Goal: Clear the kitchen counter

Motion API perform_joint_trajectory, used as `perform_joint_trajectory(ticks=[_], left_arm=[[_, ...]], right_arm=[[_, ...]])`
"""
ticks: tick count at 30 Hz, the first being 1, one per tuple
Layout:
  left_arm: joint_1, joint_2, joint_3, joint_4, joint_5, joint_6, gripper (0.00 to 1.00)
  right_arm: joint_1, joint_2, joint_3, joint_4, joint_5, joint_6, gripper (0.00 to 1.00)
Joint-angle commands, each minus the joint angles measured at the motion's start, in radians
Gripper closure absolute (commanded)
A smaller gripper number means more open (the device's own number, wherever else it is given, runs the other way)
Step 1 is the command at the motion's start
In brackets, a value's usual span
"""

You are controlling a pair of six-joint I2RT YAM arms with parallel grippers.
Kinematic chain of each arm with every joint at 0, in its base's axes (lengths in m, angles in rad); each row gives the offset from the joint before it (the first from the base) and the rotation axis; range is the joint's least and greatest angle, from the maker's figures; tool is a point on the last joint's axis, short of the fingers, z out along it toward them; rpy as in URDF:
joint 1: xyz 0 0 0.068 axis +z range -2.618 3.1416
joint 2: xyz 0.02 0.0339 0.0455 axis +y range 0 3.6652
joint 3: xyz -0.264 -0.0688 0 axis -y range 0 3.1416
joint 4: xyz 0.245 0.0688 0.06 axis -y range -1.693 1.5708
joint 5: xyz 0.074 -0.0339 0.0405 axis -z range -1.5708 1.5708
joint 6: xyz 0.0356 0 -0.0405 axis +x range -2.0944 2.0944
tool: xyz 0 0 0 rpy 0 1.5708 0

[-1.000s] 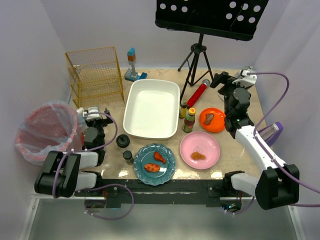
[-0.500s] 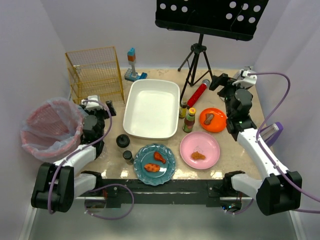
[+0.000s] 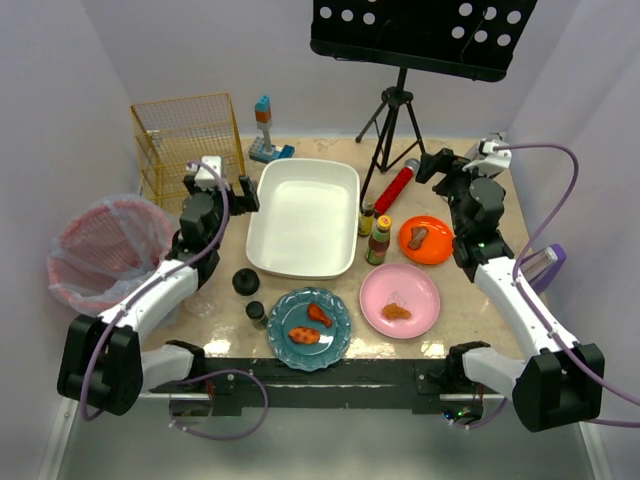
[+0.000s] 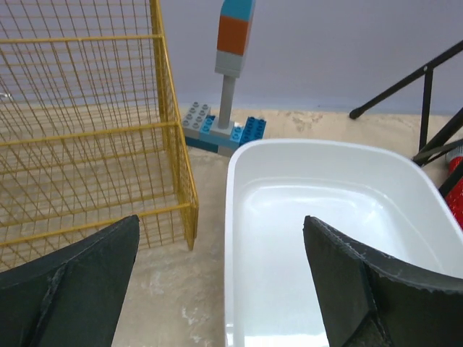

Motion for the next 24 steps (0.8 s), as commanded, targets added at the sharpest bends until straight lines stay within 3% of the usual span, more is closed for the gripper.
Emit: perform_joint_trajectory(ticks=[1, 4, 7, 13, 14, 24], left_arm=[[-0.001, 0.045, 0.264, -0.341, 0.022, -0.055, 0.0], [0.0, 0.066, 0.389, -0.494, -0.077, -0.132, 0.0], [0.008, 0.016, 0.36, -0.487, -0.113, -0.151, 0.0], [0.057, -0.027, 0.338, -0.503, 0.104, -0.138, 0.01], [0.057, -0.033, 0.341, -0.502, 0.143, -0.116, 0.05], [0.1, -0.053, 0.369, -0.623, 0.091, -0.125, 0.0]], right_arm=[[0.0, -0.052, 0.011, -0.014, -0.012, 0.004, 0.02], [0.0, -0.063, 0.011, -0.034, -0.012, 0.007, 0.02], [0.0, -0.069, 0.016, -0.057, -0.015, 0.019, 0.02], [-0.002, -0.07, 0.032, -0.102, -0.044, 0.041, 0.02], [0.0, -0.075, 0.032, -0.108, -0.049, 0.042, 0.02], [0.0, -0.102, 0.045, -0.165, -0.066, 0.07, 0.02]])
